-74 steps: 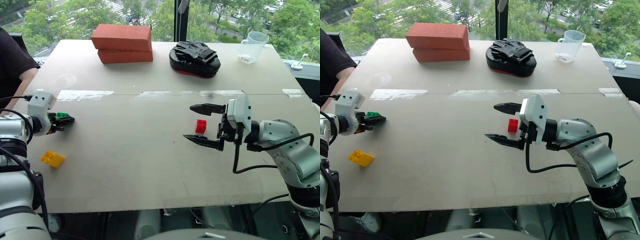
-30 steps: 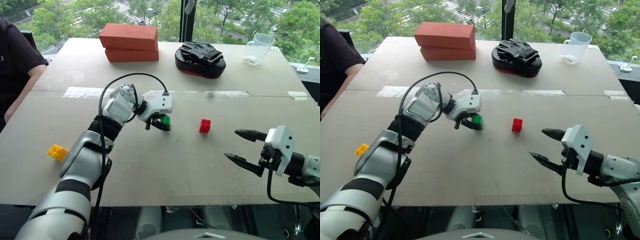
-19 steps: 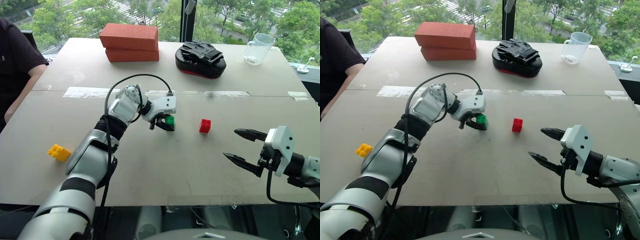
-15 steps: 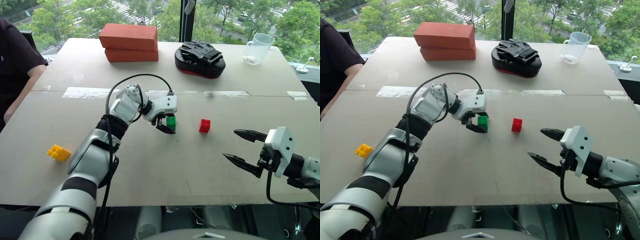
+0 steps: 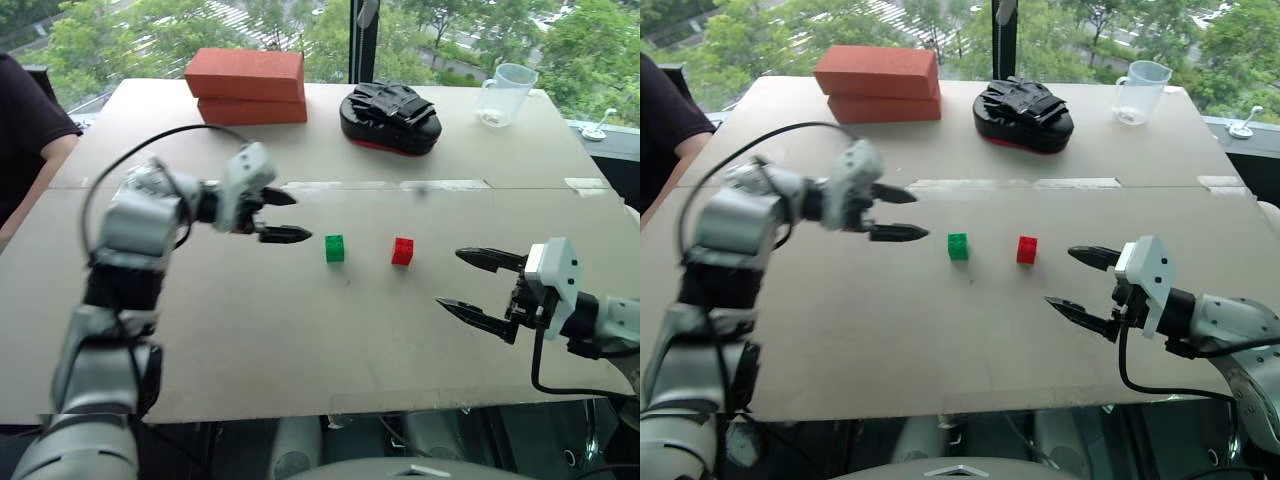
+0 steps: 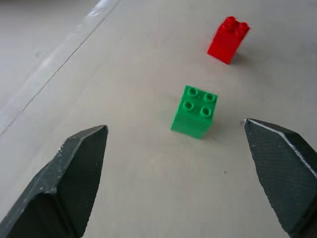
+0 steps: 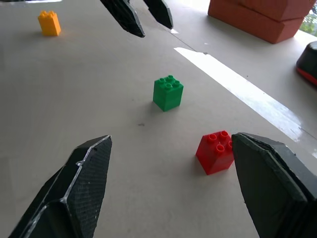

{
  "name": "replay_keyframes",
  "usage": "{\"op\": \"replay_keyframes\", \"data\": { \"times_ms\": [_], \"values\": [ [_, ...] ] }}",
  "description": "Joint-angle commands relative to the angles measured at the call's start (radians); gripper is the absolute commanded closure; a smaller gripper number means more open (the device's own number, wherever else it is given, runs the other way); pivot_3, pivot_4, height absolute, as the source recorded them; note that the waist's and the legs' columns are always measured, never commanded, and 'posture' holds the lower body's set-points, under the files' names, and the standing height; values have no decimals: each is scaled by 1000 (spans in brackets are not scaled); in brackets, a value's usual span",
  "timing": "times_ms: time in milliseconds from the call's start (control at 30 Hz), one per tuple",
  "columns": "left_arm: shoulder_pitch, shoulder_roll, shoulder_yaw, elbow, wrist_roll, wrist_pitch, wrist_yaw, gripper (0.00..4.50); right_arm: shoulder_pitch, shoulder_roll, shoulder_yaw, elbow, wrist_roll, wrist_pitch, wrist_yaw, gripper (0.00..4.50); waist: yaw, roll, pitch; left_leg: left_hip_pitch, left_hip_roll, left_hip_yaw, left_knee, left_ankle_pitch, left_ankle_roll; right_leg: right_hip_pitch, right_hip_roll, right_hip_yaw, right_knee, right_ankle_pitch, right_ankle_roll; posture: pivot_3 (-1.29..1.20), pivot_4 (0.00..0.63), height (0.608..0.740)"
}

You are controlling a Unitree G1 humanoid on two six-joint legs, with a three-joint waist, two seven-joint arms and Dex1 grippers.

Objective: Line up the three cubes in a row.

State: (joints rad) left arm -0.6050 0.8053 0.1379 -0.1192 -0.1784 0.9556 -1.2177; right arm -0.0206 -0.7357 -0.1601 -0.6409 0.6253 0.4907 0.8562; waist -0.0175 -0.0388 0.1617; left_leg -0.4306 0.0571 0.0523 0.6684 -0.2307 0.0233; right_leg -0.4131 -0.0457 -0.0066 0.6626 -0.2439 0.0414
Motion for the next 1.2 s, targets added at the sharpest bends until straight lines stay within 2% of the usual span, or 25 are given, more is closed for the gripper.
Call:
{"op": "replay_keyframes", "data": {
  "times_ms": [33, 100, 200, 233, 333, 433, 667, 967, 1100, 1200],
  "values": [
    [78, -5, 247, -208, 16, 297, 210, 14, -79, 22, 53, 32, 26, -32, 50, 527, 7, 0, 0, 0, 0, -1, 0, 0, 0, 1, 0, -2, 0, 0, 0, 0, 150, 740],
    [226, 14, 383, -307, 37, 413, 262, 14, -131, 38, 97, 68, 32, -36, 89, 527, 8, 0, 0, 1, -1, -3, 0, 0, 0, 3, 0, -3, 0, 0, 0, 0, 150, 740],
    [407, 54, 528, -386, -1, 443, 250, 14, -176, 52, 143, 105, 32, -44, 133, 527, 2, 0, 0, 3, -1, -2, 0, 0, 0, 4, 0, -1, 0, 0, 0, 0, 150, 740],
    [443, 71, 549, -386, -6, 433, 256, 14, -187, 54, 152, 119, 28, -48, 144, 527, 6, -1, 0, 3, 0, -2, 0, 0, 0, 3, 0, -1, 0, 0, 0, 0, 150, 740],
    [677, 197, 666, -318, -33, 325, 121, 14, -217, 54, 196, 162, 23, -60, 211, 527, 14, -2, 0, 2, 1, -4, 0, 0, -1, 2, -1, -4, 0, -1, -3, 0, 150, 740],
    [800, 266, 693, -248, -58, 205, 45, 14, -229, 51, 209, 177, 17, -72, 245, 527, 23, 2, 0, 4, 0, -4, -1, 0, -1, 3, -5, -4, 0, -2, -5, 0, 150, 740],
    [802, 366, 570, 30, -45, -56, 15, 14, -178, 9, 196, 136, 12, -88, 285, 527, 31, 4, 0, 3, 0, -2, -2, 0, -1, 2, -11, -5, -1, -2, -5, 0, 150, 740],
    [641, 389, 325, 222, -38, -211, 35, 14, -90, -10, 147, 81, 3, -98, 240, 527, 31, 3, 0, 1, 0, -1, -3, 0, -1, 0, -7, -5, -1, -2, -5, 0, 150, 740],
    [621, 403, 243, 271, -13, -280, 34, 1169, -53, -20, 127, 57, 7, -97, 225, 527, 30, 3, 0, 1, 0, 0, -3, 0, -1, 0, -7, -5, -1, -2, -5, 0, 150, 740],
    [592, 402, 213, 284, -27, -286, 33, 2583, -41, -25, 116, 51, 3, -97, 215, 527, 30, 3, 0, 1, 0, 0, -3, 0, -1, 0, -6, -4, -1, -2, -5, 0, 150, 740]
  ]
}}
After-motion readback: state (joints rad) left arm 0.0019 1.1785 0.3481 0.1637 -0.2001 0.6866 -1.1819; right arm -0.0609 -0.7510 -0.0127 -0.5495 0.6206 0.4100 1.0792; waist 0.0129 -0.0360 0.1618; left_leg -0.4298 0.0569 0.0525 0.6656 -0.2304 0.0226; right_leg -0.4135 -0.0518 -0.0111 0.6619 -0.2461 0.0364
